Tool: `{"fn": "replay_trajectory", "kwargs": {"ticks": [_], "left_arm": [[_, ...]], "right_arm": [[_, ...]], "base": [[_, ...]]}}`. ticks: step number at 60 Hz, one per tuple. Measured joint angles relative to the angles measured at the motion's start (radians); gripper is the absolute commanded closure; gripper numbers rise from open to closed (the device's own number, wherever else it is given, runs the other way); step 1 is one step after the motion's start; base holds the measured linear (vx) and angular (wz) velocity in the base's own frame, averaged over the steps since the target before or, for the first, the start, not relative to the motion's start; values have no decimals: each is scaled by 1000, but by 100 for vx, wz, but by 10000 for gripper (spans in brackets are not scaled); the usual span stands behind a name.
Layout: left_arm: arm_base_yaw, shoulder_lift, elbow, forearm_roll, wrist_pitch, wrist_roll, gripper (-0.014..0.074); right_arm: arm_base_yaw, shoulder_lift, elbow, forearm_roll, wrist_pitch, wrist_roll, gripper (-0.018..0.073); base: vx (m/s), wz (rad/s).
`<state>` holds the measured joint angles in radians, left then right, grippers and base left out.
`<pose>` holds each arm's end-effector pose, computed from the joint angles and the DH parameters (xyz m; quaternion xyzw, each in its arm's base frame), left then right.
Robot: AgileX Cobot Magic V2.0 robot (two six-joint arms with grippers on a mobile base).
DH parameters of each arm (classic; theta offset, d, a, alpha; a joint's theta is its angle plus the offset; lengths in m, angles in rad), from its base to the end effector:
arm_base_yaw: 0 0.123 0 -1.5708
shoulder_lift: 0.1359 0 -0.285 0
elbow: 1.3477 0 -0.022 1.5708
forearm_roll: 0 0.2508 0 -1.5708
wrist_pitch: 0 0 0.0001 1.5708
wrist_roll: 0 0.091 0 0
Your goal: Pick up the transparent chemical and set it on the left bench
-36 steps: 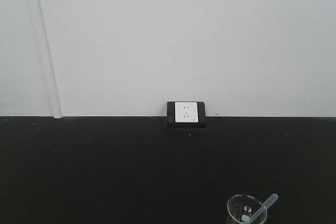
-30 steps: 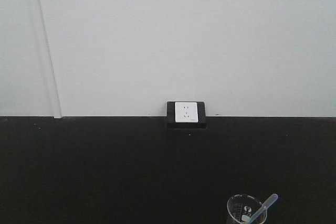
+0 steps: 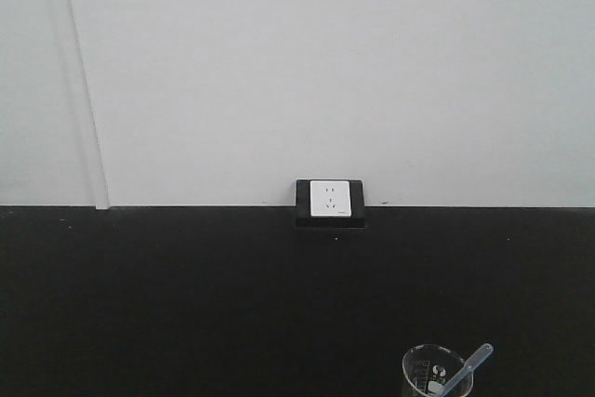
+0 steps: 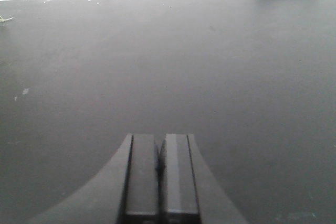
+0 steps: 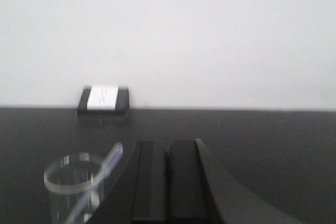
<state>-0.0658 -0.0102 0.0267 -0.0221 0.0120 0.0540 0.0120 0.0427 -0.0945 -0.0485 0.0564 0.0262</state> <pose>0.0566 -0.0038 0.2036 0.0336 0.6852 -0.0124 0.7274 0.0556 0.0004 0.2376 -0.0106 0.6772 -0.0047 0.7357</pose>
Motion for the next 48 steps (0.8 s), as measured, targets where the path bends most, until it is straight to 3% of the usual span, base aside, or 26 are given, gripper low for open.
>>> {"fn": "replay_trajectory", "kwargs": {"ticks": [17, 32, 39, 48], "left_arm": [[0, 0, 0, 0, 0, 0, 600], [0, 0, 0, 0, 0, 0, 600], [0, 0, 0, 0, 0, 0, 600], [0, 0, 0, 0, 0, 0, 600]], "right_arm": [[0, 397, -293, 0, -157, 0, 566], [0, 637, -387, 0, -258, 8, 552], [0, 700, -390, 0, -270, 40, 508], [0, 746, -390, 0, -270, 96, 383]], "base": [[0, 0], [0, 0], [0, 0], [0, 0]]}}
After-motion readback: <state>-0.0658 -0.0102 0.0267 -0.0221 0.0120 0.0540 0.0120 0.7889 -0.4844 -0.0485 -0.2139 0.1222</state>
